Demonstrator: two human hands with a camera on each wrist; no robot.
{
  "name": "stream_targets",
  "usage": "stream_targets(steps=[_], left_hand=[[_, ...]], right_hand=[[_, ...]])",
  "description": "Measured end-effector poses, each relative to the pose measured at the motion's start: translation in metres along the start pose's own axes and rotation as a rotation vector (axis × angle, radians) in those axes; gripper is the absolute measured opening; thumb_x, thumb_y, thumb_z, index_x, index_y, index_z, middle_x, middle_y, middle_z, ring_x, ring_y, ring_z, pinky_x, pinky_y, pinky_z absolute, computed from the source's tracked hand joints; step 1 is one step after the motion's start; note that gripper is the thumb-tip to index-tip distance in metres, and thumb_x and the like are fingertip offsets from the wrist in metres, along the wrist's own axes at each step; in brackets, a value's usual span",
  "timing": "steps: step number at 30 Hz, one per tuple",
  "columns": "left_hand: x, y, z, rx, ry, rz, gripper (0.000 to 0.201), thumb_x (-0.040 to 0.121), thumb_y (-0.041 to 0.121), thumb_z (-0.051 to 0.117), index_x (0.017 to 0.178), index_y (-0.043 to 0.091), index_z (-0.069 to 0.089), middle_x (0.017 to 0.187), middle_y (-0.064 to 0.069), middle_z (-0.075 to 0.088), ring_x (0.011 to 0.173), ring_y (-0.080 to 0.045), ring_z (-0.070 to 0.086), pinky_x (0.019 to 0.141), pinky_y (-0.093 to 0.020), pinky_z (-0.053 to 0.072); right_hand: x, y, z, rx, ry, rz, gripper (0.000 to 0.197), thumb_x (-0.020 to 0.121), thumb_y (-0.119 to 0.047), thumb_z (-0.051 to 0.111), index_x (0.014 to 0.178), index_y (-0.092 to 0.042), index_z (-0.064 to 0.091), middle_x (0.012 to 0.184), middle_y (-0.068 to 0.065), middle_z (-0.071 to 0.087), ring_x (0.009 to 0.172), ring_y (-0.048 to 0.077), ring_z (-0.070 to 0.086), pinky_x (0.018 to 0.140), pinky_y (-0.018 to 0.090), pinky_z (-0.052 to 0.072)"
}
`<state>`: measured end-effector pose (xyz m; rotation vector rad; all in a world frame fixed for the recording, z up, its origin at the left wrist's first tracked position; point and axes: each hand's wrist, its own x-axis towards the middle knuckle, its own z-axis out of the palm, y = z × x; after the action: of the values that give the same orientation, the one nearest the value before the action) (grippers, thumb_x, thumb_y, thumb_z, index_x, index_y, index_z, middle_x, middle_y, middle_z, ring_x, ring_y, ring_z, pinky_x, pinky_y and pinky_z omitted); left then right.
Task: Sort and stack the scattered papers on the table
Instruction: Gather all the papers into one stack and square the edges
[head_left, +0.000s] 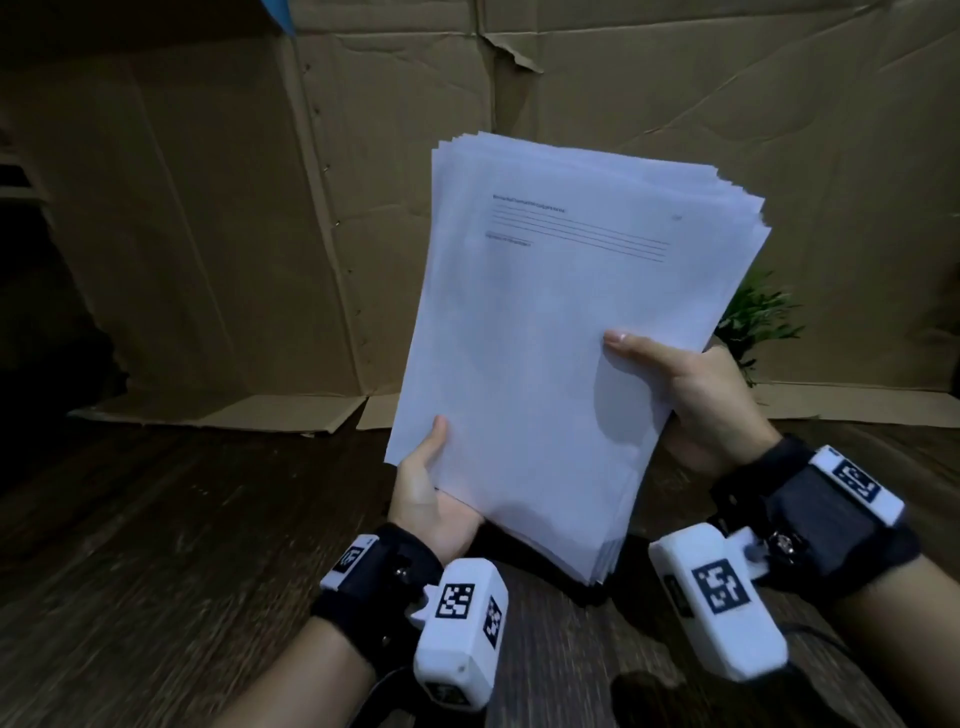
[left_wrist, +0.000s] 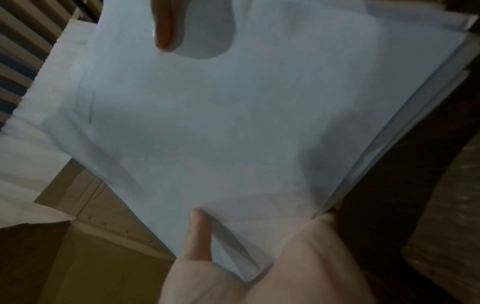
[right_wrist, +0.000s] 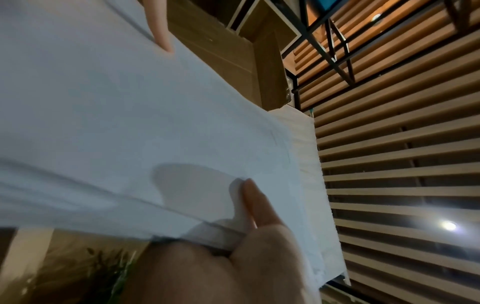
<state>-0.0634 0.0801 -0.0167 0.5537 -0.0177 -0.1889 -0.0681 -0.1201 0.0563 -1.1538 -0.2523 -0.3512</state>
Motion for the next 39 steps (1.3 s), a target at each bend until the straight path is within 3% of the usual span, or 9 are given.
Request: stream_targets(steps=[4, 7, 11, 16, 19, 23, 27, 33, 39], left_hand=[[-0.004, -0.001, 0.002, 0.006, -0.011, 0.004, 0.045, 0.101, 0.027, 0.049, 0.077, 0.006, 0.081, 0.101, -0.015, 0.075, 0.101, -0.032, 0.066, 0.103, -0.053, 0.041], [-0.007, -0.001, 0.005, 0.008, 0.006, -0.002, 0.032, 0.099, 0.026, 0.052, 0.099, 0.005, 0.076, 0.105, -0.016, 0.074, 0.104, -0.033, 0.066, 0.100, -0.054, 0.043], [-0.001, 0.009, 0.005, 0.136, 0.057, 0.041, 0.026, 0.098, 0.020, 0.053, 0.116, 0.003, 0.065, 0.109, -0.014, 0.073, 0.109, -0.030, 0.065, 0.104, -0.049, 0.044], [0.000, 0.058, 0.008, 0.699, 0.158, 0.250, 0.076, 0.068, 0.038, 0.079, 0.136, 0.022, 0.050, 0.127, -0.002, 0.064, 0.116, -0.016, 0.059, 0.101, -0.039, 0.044], [-0.006, 0.073, 0.019, 1.009, -0.008, 0.374, 0.077, 0.067, 0.036, 0.084, 0.135, 0.026, 0.049, 0.117, 0.007, 0.067, 0.104, 0.001, 0.063, 0.083, -0.016, 0.047], [-0.017, 0.069, 0.035, 0.976, -0.110, 0.361, 0.054, 0.058, 0.032, 0.091, 0.107, 0.021, 0.072, 0.111, 0.005, 0.074, 0.105, -0.013, 0.069, 0.093, -0.030, 0.053], [-0.020, 0.072, 0.037, 0.923, -0.098, 0.486, 0.082, 0.056, 0.024, 0.093, 0.126, 0.020, 0.051, 0.113, 0.003, 0.073, 0.106, -0.017, 0.069, 0.089, -0.034, 0.056], [-0.027, 0.072, 0.046, 0.924, -0.109, 0.484, 0.068, 0.064, 0.012, 0.084, 0.127, 0.009, 0.059, 0.113, -0.001, 0.073, 0.103, -0.015, 0.070, 0.091, -0.030, 0.056], [-0.027, 0.069, 0.049, 0.947, -0.073, 0.534, 0.049, 0.071, -0.005, 0.081, 0.116, 0.004, 0.065, 0.111, -0.008, 0.074, 0.102, -0.023, 0.071, 0.096, -0.044, 0.054]], right_hand=[[-0.002, 0.014, 0.003, 0.019, 0.017, 0.052, 0.036, 0.085, -0.002, 0.068, 0.121, 0.003, 0.065, 0.119, 0.020, 0.070, 0.101, 0.034, 0.070, 0.091, 0.043, 0.058], [-0.001, 0.017, 0.003, 0.009, 0.026, 0.040, 0.034, 0.086, -0.006, 0.071, 0.120, -0.005, 0.068, 0.119, 0.012, 0.072, 0.109, 0.034, 0.068, 0.099, 0.048, 0.053], [0.001, 0.000, -0.002, -0.005, 0.033, -0.061, 0.024, 0.088, -0.009, 0.068, 0.111, -0.014, 0.069, 0.114, 0.004, 0.075, 0.102, 0.024, 0.072, 0.086, 0.037, 0.060], [0.005, -0.021, -0.012, -0.025, -0.020, -0.098, 0.028, 0.085, -0.010, 0.068, 0.113, -0.010, 0.069, 0.113, 0.005, 0.075, 0.101, 0.025, 0.072, 0.085, 0.036, 0.059], [0.001, -0.025, -0.007, -0.056, -0.093, -0.122, 0.038, 0.083, -0.005, 0.067, 0.120, 0.001, 0.065, 0.116, 0.012, 0.073, 0.101, 0.028, 0.071, 0.084, 0.037, 0.058], [-0.008, -0.024, 0.000, -0.112, -0.184, -0.130, 0.039, 0.082, -0.001, 0.065, 0.121, 0.004, 0.064, 0.115, 0.015, 0.073, 0.101, 0.027, 0.072, 0.083, 0.035, 0.059], [-0.009, -0.022, 0.002, -0.111, -0.229, -0.125, 0.040, 0.081, -0.004, 0.065, 0.121, -0.001, 0.065, 0.116, 0.014, 0.073, 0.102, 0.029, 0.071, 0.081, 0.034, 0.059], [-0.006, -0.026, -0.002, -0.131, -0.268, -0.149, 0.043, 0.084, -0.003, 0.063, 0.126, -0.005, 0.063, 0.120, 0.011, 0.072, 0.106, 0.029, 0.071, 0.083, 0.034, 0.059], [-0.003, -0.019, -0.005, -0.140, -0.189, -0.151, 0.038, 0.082, -0.003, 0.067, 0.121, -0.001, 0.066, 0.116, 0.011, 0.074, 0.105, 0.030, 0.071, 0.083, 0.034, 0.060]])
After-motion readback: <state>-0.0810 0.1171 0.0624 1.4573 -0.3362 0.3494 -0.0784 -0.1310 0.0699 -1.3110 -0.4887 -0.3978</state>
